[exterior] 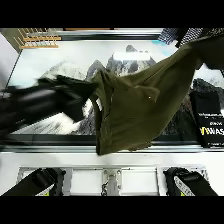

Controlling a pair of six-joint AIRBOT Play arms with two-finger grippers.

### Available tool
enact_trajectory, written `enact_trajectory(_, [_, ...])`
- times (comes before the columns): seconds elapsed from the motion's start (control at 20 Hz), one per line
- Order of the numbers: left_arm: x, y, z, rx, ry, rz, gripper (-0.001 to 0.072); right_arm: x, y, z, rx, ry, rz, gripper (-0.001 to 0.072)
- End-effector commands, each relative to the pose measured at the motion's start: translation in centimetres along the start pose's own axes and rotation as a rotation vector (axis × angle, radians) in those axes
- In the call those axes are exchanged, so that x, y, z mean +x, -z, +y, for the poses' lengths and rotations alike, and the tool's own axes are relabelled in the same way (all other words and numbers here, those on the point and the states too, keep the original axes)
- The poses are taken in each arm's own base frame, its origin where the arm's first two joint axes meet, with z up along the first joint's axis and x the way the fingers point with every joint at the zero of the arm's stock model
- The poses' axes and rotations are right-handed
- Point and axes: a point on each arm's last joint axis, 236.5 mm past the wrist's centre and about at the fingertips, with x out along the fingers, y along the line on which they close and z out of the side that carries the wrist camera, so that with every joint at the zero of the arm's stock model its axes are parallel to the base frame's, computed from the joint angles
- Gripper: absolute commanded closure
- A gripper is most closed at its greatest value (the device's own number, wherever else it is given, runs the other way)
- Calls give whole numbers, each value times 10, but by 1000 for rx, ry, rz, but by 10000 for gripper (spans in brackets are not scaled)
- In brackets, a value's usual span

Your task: Fold the clothes and pants, and hang the long-sleeved shirts on hangers.

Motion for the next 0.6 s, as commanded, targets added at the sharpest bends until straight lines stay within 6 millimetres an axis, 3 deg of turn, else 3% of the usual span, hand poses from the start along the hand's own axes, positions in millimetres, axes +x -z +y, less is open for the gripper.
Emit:
enact_trajectory(0.0, [71,53,89,-187,-203,181,687,82,50,-44,84,49,265,697])
enact_trajectory(0.15, [132,55,180,-206,-330,169,687,176,86,-102,139,115,372,697])
enact_trajectory(0.25, [163,47,227,-154,-377,160,687,224,99,-130,140,135,366,697])
enact_trajectory(0.4, [191,46,282,-169,-438,206,687,252,100,-148,156,154,319,697])
enact_trajectory(0.55, [196,58,309,-213,-471,285,687,246,101,-146,114,149,335,697])
